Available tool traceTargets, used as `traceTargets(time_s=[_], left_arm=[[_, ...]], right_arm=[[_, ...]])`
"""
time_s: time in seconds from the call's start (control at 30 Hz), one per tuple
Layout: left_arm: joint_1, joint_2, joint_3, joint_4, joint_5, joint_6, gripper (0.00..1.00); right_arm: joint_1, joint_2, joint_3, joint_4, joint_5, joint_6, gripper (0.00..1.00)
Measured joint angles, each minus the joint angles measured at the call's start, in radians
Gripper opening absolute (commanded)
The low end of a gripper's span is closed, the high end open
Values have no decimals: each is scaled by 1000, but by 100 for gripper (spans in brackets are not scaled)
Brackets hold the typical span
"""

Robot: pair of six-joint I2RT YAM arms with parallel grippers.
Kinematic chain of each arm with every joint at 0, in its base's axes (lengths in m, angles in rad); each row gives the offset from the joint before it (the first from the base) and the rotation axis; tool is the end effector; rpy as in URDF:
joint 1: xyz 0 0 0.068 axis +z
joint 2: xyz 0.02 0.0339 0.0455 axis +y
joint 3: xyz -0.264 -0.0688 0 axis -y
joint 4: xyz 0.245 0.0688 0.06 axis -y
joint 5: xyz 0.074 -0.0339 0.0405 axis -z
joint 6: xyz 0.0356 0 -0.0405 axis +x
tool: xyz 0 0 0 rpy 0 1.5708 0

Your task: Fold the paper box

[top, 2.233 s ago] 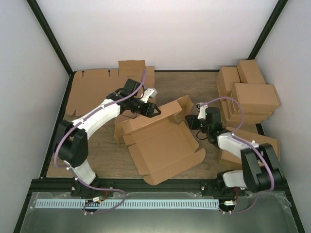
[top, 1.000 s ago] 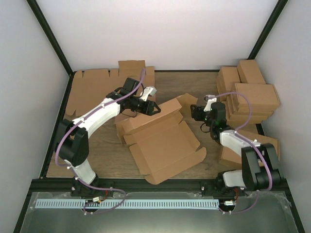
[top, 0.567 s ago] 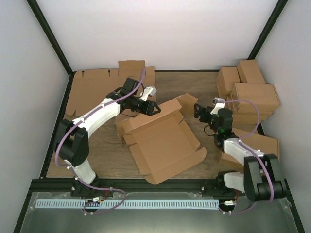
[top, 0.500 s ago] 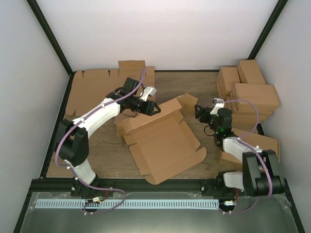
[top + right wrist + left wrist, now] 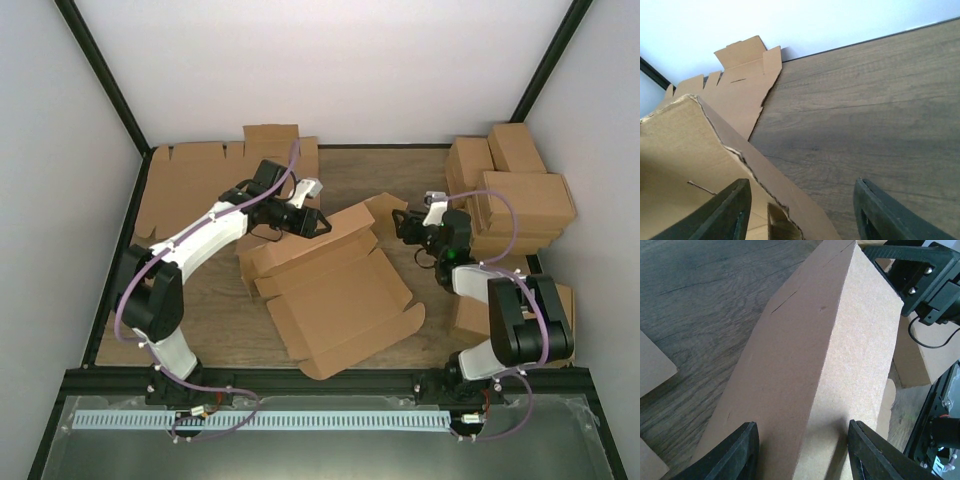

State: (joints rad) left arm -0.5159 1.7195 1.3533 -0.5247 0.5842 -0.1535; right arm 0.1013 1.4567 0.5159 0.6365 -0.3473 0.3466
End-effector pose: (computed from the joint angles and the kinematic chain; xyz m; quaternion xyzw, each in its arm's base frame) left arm 0.3161 -0.2019 0.2622 0.2571 0.8708 -0.3613 0.2124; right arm 0.2826 0.0409 0.1810 -0.0043 0.8005 0.2652 0.5374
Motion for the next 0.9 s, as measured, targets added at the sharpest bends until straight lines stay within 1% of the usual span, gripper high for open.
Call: traceTargets(time_s=[0.03, 0.13, 0.27, 0.37, 0.5, 0.63, 0.9], left_arm=[[0, 1, 1, 0, 1, 0, 51], [0, 6, 4, 0, 3, 0, 51], [0, 12, 12, 1, 3, -3, 51], [0, 14, 12, 7, 6, -12, 51], [1, 18, 14, 18, 12, -30, 51], [2, 19, 16, 24, 11, -41, 51], [19, 19, 16, 32, 11, -56, 52]], right_arm=[[0, 10, 6, 2, -6, -14, 45], [0, 39, 29, 0, -34, -53, 37], [4, 37, 35, -8, -45, -80, 25], [19, 6, 35, -28, -36, -87, 16], [49, -64, 35, -64, -14, -94, 7], [82, -119, 35, -113, 1, -92, 2], [134, -169, 37, -189, 50, -87, 1]])
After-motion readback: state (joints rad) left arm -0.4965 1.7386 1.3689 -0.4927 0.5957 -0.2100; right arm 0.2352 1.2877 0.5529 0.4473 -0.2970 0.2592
